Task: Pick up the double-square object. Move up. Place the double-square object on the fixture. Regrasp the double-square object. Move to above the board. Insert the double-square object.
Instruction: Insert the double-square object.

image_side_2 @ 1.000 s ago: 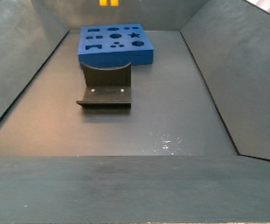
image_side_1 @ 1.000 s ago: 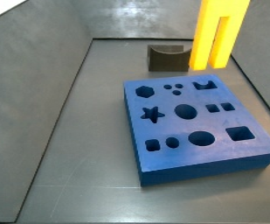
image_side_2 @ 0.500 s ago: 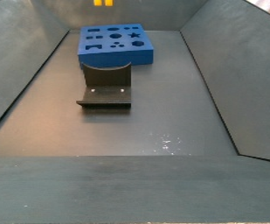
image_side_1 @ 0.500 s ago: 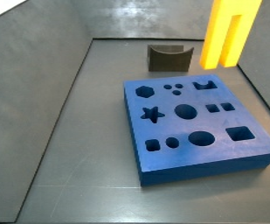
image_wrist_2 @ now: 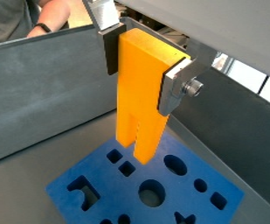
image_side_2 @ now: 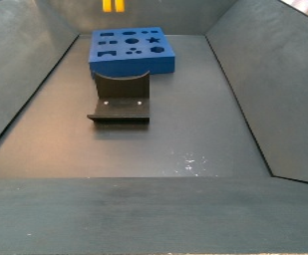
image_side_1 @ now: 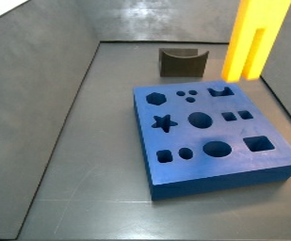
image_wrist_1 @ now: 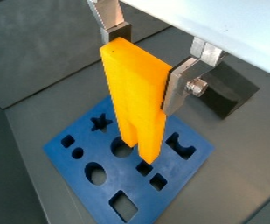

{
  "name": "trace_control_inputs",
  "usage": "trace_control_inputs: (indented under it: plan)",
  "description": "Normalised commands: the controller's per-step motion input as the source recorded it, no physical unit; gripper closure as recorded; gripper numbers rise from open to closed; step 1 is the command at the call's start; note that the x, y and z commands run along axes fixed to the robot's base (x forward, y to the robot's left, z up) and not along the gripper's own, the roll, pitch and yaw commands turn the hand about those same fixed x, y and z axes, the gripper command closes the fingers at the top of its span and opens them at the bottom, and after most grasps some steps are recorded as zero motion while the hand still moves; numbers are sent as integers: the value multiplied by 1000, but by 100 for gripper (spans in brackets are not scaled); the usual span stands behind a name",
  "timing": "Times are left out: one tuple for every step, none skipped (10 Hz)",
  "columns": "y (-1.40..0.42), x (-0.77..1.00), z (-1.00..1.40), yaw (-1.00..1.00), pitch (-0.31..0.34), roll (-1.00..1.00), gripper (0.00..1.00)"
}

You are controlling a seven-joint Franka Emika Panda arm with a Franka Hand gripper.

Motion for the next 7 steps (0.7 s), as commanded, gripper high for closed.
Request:
trace_control_inputs:
  plan:
    - [34,1000,-329,23,69,-37,100]
    - [54,1000,-311,37,67,-33,100]
    - [80,1000,-291,51,63,-27,100]
    - [71,1000,-280,37,64,-13,100]
    - [29,1000,-283,0,74,0,100]
    - [0,1000,-309,0,86,0,100]
    - [6,1000,-289,0,121,0,100]
